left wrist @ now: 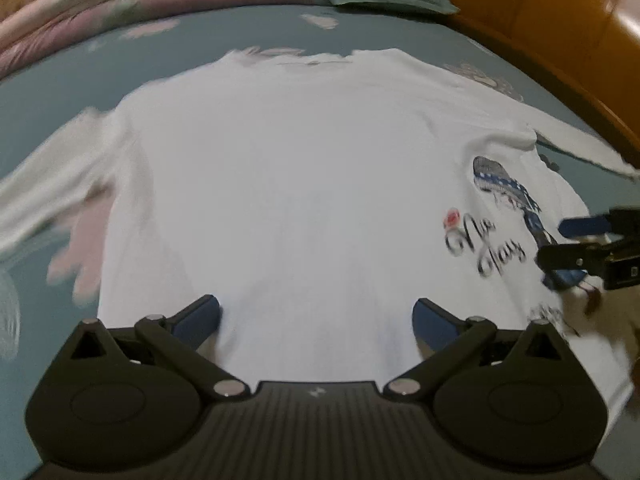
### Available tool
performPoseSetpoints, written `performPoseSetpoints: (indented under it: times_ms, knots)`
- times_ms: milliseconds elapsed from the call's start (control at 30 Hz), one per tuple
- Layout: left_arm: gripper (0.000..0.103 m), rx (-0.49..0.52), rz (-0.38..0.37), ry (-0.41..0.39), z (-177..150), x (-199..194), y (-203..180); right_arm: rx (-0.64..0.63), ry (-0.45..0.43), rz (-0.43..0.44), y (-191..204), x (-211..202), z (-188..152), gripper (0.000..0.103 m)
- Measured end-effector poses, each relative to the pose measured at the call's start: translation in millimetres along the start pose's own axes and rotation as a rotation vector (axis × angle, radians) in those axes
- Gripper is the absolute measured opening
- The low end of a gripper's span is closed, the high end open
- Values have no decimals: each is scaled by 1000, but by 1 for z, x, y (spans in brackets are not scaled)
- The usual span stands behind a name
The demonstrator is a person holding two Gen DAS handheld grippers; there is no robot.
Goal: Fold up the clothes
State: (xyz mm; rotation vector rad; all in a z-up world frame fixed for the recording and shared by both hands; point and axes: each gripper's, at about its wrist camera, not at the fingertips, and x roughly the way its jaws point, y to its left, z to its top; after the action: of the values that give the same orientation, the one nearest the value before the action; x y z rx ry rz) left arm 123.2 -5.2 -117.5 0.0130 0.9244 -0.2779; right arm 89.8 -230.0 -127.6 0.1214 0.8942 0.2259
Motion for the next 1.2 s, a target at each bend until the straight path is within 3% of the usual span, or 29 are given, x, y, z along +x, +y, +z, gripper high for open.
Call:
performPoseSetpoints:
  times_ms: [200,333,433,500,600,700,833,933,1067,1133,1200]
  knots:
    - [102,-44,-57,45,-8,-24,12,22,1,4,0,-12,-22,103]
    - [102,-111,-83,-69,15,-31,24,-4,2,-43,7,-7,-24,103]
    - [102,-113,-97,-51,22,-11,20,-12,6,-80,14,-5,-25,103]
    - [102,-90,-72,-8,13,2,16,-28,2,-97,17,-5,-27,103]
    - [102,6,-22,-20,-13,-3,9,-32,-8,-106,18,-6,-30,103]
    - [102,24,-44,-6,-32,-23,16,-33,-17,-98,16,-8,-32,103]
    - [102,-67,-116,-15,-40,-56,35,-36,-26,-101,17,-7,-33,103]
    - [102,-95,-125,-40,-41,-72,41,-29,-32,-99,16,-8,-33,103]
    - [102,-243,-317,-45,-50,-83,55,-31,-41,-89,15,-9,-34,103]
    - [102,-260,-368,-32,-53,-80,53,-32,-44,-92,15,-9,-34,103]
    - [102,-251,-314,15,-59,-72,50,-32,-45,-95,16,-9,-35,103]
